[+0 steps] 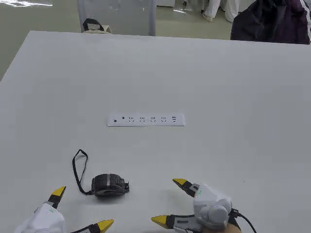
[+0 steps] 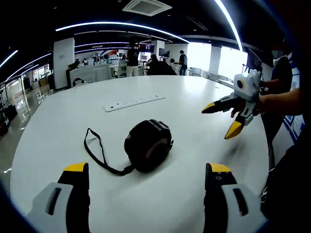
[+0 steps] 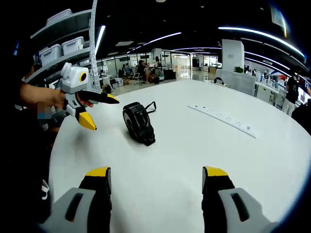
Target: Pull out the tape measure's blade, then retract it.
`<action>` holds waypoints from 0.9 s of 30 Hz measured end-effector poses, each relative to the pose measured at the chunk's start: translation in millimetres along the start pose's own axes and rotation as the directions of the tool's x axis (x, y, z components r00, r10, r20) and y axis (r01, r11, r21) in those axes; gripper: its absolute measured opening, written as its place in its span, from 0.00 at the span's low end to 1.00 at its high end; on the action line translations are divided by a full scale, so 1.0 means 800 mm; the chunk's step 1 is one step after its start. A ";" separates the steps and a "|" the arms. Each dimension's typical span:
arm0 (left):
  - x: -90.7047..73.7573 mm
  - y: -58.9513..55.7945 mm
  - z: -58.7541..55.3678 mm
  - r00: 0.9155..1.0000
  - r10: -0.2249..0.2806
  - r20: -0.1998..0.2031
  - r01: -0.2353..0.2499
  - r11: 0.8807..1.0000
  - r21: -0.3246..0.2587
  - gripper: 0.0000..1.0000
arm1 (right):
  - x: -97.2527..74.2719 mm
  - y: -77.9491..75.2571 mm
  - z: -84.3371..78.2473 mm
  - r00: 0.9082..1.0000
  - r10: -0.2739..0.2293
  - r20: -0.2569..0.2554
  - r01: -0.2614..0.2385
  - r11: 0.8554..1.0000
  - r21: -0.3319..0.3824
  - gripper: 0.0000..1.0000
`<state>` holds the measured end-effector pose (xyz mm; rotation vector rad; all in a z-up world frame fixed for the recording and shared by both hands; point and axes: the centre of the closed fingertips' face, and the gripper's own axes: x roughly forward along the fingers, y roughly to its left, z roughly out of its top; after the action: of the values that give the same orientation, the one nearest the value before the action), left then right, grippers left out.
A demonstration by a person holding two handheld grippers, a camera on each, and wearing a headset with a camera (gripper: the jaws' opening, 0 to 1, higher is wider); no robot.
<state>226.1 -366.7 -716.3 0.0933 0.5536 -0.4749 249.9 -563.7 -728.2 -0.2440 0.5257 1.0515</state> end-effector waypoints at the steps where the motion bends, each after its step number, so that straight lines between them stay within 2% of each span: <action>1: -0.003 0.000 0.000 1.000 -0.005 -0.003 0.005 1.000 0.004 0.99 | -0.006 -0.001 -0.001 1.000 -0.015 0.004 0.015 1.000 0.013 0.79; 6: -0.014 -0.003 -0.001 1.000 -0.014 -0.008 0.014 1.000 0.012 0.99 | -0.030 -0.001 -0.001 0.998 -0.057 0.022 0.056 0.997 0.044 0.82; 16: -0.048 0.000 0.010 1.000 0.001 0.019 -0.001 1.000 0.022 0.99 | -0.070 0.003 -0.002 0.996 -0.086 0.031 0.084 0.995 0.055 0.87; 19: -0.055 0.000 0.008 1.000 0.000 0.012 0.000 1.000 0.018 0.99 | -0.077 0.000 -0.004 0.995 -0.097 0.029 0.095 0.994 0.052 0.88; 21: -0.060 -0.002 0.003 1.000 -0.004 -0.014 0.005 1.000 0.023 0.99 | -0.082 -0.001 -0.003 0.994 -0.100 0.034 0.098 0.994 0.052 0.90; 23: -0.064 0.000 0.001 1.000 0.003 -0.010 -0.003 0.999 0.032 0.99 | -0.086 -0.001 -0.003 0.994 -0.098 0.037 0.096 0.994 0.052 0.90; 27: -0.070 0.002 0.000 1.000 0.001 0.004 -0.001 1.000 0.005 0.99 | -0.092 -0.003 -0.003 0.994 -0.102 0.035 0.100 0.994 0.052 0.92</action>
<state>185.4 -342.3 -686.9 0.0978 0.5486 -0.4758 222.5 -622.2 -692.0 -0.2043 0.5006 0.9415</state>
